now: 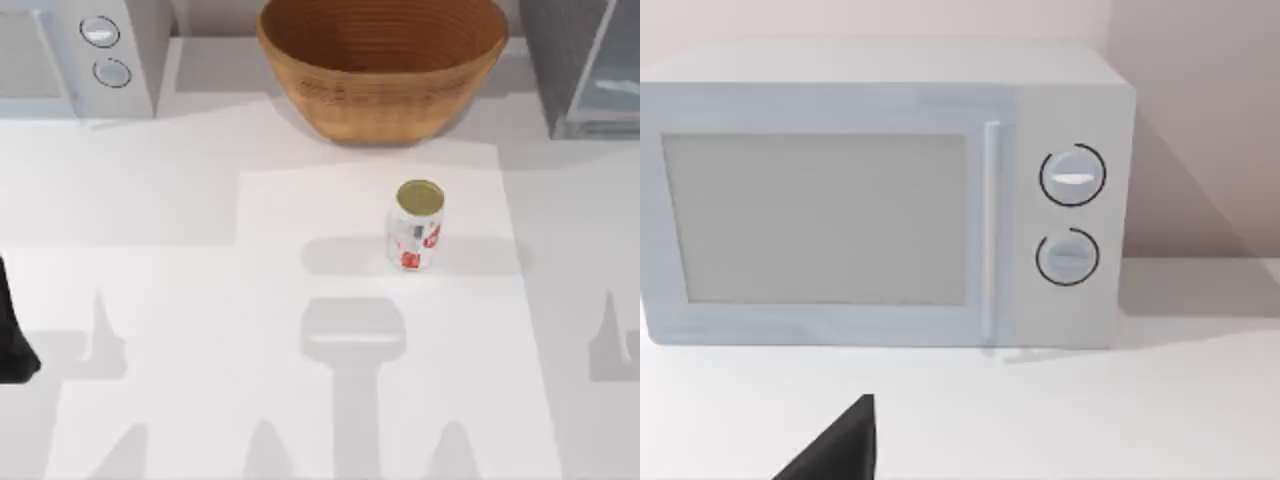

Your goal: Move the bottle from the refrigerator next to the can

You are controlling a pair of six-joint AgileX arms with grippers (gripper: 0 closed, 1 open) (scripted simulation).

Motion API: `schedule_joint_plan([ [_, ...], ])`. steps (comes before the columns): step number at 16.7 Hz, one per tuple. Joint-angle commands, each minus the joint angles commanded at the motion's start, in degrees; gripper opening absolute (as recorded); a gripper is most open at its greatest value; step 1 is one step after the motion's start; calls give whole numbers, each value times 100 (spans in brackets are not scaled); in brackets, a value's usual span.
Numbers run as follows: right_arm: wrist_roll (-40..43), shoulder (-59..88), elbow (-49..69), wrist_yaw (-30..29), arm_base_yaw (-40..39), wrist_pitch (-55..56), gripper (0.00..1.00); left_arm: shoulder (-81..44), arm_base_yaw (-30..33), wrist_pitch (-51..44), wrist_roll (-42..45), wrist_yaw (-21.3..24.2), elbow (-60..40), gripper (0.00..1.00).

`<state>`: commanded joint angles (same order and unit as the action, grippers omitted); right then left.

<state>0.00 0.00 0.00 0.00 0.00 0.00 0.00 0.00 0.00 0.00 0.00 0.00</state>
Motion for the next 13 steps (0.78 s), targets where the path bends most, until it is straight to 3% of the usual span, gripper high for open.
schedule_joint_plan([
  [7, -3, 898, 583, 117, 181, 681, 100, 0, 0, 0, 0, 0, 0, 100],
  [13, -21, 3941, 2055, 512, 588, 2415, 100, 0, 0, 0, 0, 0, 0, 100],
])
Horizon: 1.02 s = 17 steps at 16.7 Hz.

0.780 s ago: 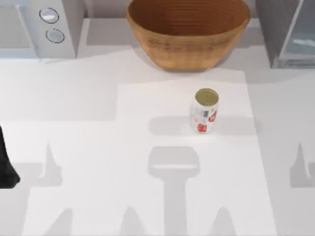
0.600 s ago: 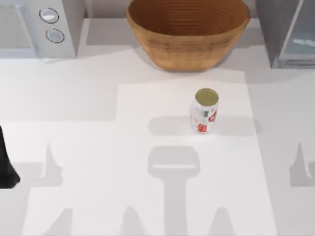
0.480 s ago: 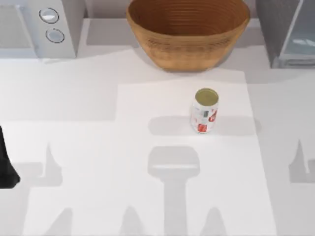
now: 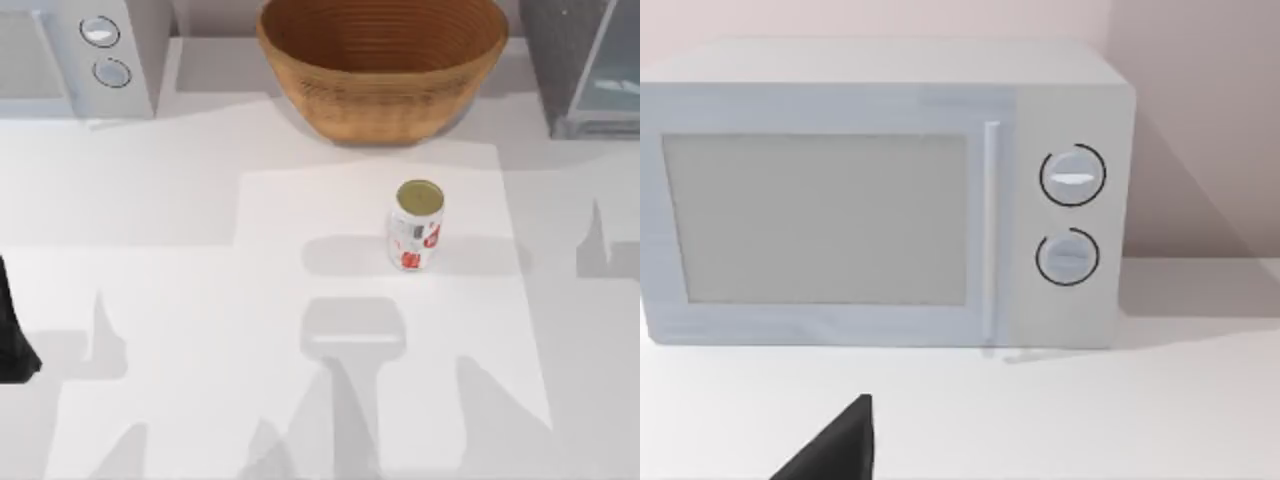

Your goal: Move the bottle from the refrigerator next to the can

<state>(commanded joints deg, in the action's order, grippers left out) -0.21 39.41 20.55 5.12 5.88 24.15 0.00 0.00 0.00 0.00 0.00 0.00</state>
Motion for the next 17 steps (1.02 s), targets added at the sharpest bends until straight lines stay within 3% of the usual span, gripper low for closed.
schedule_joint_plan([
  [10, -8, 6532, 2651, 699, 765, 3130, 100, 0, 0, 0, 0, 0, 0, 100],
  [17, 0, 8464, 3573, 921, 1041, 4215, 100, 0, 0, 0, 0, 0, 0, 100],
])
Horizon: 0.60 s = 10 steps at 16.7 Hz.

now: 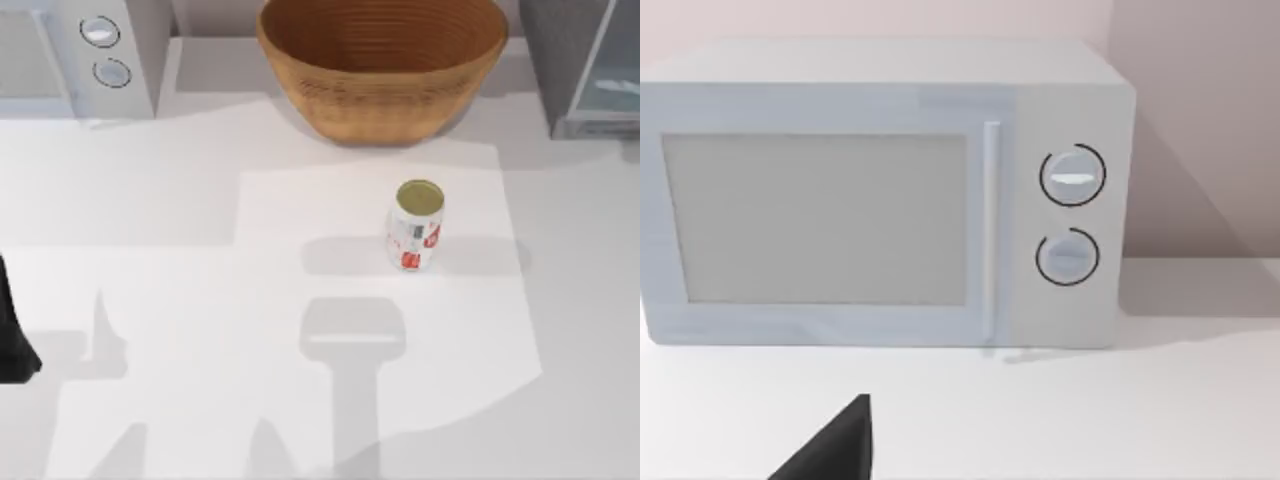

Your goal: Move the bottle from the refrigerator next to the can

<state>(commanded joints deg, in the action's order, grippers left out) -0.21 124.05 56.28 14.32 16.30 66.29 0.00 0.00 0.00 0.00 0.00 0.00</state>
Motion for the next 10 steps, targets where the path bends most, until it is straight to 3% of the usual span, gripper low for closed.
schedule_joint_plan([
  [10, 1, 326, 573, -76, -69, -245, 100, 0, 0, 0, 0, 0, 0, 100],
])
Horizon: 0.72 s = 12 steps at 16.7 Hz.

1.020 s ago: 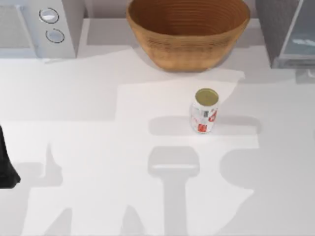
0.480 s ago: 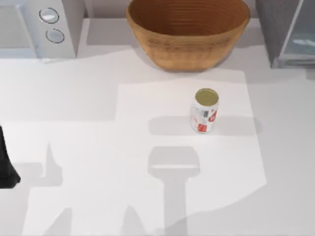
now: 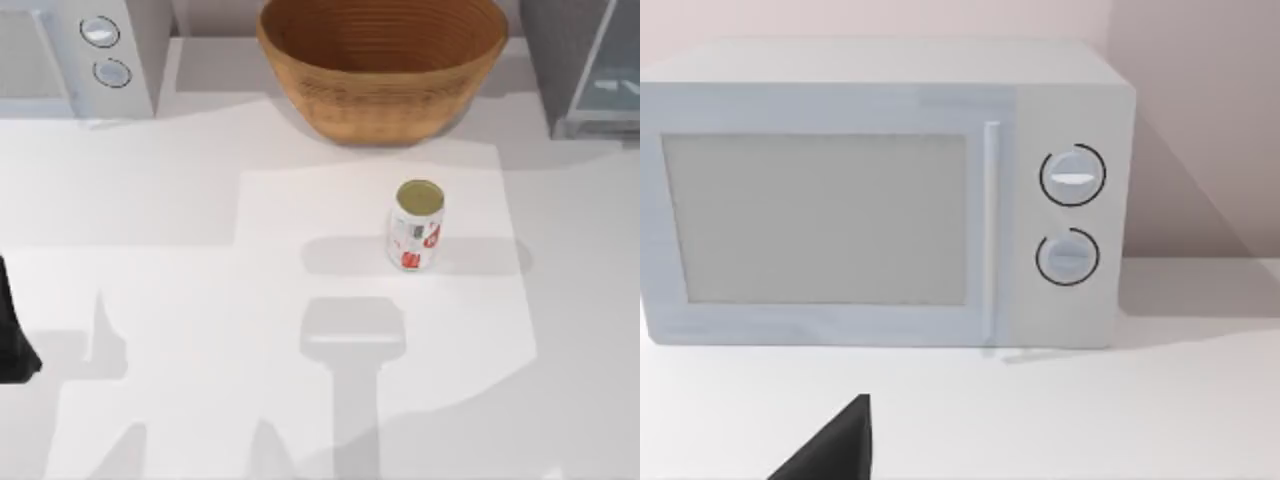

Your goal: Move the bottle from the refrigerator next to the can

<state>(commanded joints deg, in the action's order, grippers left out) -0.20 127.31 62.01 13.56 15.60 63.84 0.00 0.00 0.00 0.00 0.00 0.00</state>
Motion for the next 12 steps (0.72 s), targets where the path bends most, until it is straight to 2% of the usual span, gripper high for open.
schedule_joint_plan([
  [5, 2, 491, 973, -106, -102, -474, 100, 0, 0, 0, 0, 0, 0, 100],
  [10, 3, 559, 1107, -123, -118, -548, 100, 0, 0, 0, 0, 0, 0, 100],
  [12, 3, 559, 1107, -123, -118, -548, 85, 0, 0, 0, 0, 0, 0, 100],
])
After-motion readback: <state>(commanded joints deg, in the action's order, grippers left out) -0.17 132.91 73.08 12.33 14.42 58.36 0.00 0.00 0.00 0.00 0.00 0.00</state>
